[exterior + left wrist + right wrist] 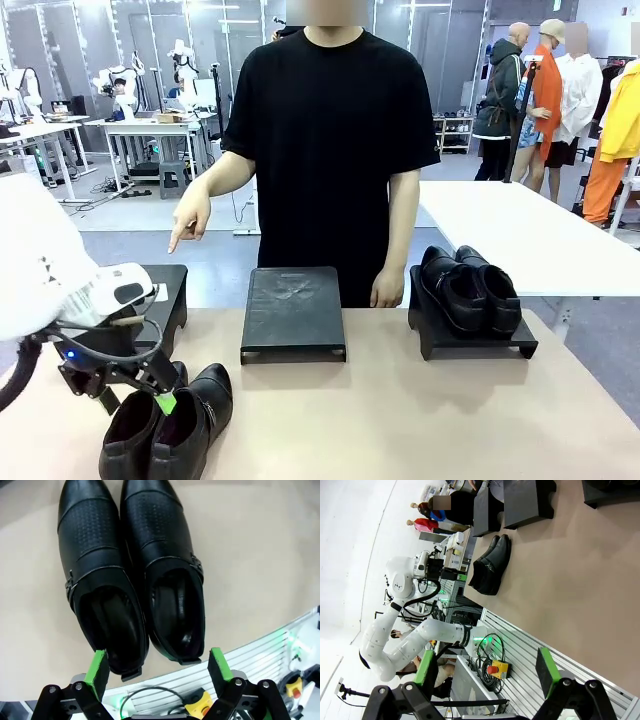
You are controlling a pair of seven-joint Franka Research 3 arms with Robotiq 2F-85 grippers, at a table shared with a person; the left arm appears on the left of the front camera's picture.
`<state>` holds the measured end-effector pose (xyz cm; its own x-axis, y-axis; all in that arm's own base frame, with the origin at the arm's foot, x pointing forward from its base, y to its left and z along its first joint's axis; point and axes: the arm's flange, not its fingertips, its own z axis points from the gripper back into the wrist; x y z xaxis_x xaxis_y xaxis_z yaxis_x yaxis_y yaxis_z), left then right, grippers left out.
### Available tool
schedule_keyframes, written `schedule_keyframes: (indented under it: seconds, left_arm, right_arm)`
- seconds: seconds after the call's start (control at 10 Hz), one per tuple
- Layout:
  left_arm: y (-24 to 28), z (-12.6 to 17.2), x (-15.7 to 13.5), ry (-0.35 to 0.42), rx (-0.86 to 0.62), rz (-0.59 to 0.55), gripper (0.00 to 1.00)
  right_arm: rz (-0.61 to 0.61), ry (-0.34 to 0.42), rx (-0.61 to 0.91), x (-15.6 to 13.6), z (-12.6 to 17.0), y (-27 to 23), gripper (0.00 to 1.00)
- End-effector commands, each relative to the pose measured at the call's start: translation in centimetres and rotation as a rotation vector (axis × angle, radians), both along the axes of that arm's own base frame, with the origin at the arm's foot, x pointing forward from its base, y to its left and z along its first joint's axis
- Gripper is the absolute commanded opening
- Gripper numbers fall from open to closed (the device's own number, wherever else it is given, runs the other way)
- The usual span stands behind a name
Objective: Place the shoes on the stand as instructed by the person.
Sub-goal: Pick up another pair of Shoes and place it on the Shoes Stand indicated by the person.
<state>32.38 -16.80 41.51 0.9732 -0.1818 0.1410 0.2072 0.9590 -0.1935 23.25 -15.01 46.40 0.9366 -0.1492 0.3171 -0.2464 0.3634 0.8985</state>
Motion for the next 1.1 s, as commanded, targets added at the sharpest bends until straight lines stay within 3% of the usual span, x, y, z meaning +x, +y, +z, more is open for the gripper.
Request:
schedule_keyframes:
  seconds: [0.0,0.4,0.9,1.0]
  left_arm:
    - [-1.0,-1.6,0.9,0.027,0.005,0.055,1.00]
    - [-2.2,-3.5,2.1,0.007,0.037,0.118,1.00]
    - [-2.8,-6.0,4.0,0.056,0.076,0.176,1.00]
    - [-2.6,-6.3,4.1,0.065,0.107,0.201,0.93]
  right_arm:
    - [-0.005,0.005,0.012,0.0,0.3,0.0,1.00]
    - [-0.005,0.005,0.012,0.0,0.3,0.0,1.00]
    - [-0.005,0.005,0.012,0.0,0.3,0.0,1.00]
    - [-0.005,0.005,0.012,0.0,0.3,0.0,1.00]
